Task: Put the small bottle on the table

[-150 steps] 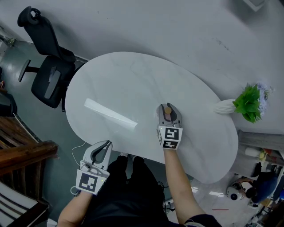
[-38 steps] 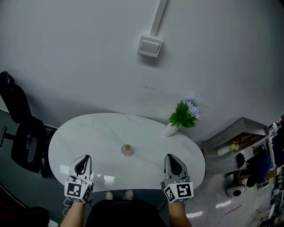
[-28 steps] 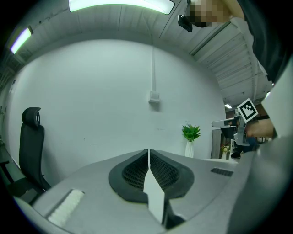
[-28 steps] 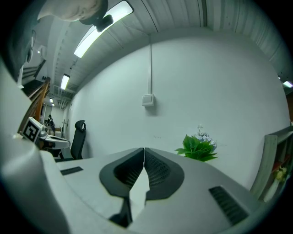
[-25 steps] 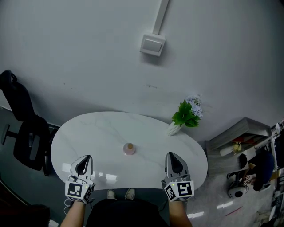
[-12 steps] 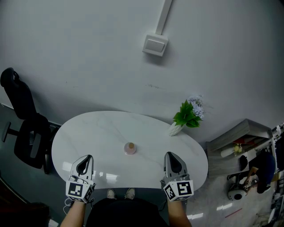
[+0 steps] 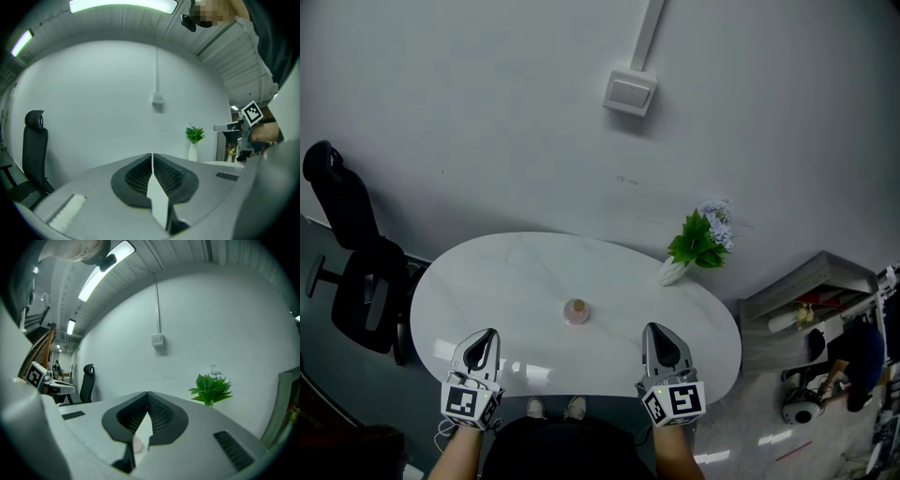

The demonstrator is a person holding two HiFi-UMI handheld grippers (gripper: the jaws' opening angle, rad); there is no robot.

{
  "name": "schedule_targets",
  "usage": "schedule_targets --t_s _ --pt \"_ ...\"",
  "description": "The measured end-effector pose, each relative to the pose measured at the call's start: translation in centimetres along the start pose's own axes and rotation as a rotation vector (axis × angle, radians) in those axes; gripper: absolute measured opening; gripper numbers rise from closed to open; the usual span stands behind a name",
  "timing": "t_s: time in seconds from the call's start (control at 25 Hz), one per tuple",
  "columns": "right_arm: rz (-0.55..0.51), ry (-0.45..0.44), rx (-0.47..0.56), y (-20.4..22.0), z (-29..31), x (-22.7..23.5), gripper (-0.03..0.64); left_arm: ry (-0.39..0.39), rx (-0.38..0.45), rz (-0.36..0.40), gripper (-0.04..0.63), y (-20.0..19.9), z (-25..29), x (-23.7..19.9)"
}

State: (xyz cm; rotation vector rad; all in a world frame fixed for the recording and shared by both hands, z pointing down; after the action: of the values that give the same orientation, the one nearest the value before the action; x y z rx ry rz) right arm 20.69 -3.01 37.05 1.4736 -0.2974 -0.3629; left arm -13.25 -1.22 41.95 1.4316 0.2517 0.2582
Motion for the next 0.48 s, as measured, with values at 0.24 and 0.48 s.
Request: schedule_targets --t_s 0.24,0.48 --pt "0.001 -0.011 -0.003 0.27 0.09 -0.17 0.006 -0.011 -0.011 -0.007 0.014 0.12 -0.38 -0.11" --pt "-0.003 -0.019 -0.007 0.41 0.14 -0.43 0.006 -0.012 -0.008 0.001 0.014 0.26 -0.63 -0.13"
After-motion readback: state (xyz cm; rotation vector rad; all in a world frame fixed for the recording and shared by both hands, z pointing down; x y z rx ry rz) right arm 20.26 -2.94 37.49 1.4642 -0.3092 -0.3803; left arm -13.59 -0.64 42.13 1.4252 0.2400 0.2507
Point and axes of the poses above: the fingertips, and each gripper's own axes: z forward along the fingers, x to its right, y out of its underside, the point moved 5 cm from there along -z, backward along the fingers, and after that the axes turned 4 degrees about -y, right-handed, at the moved point
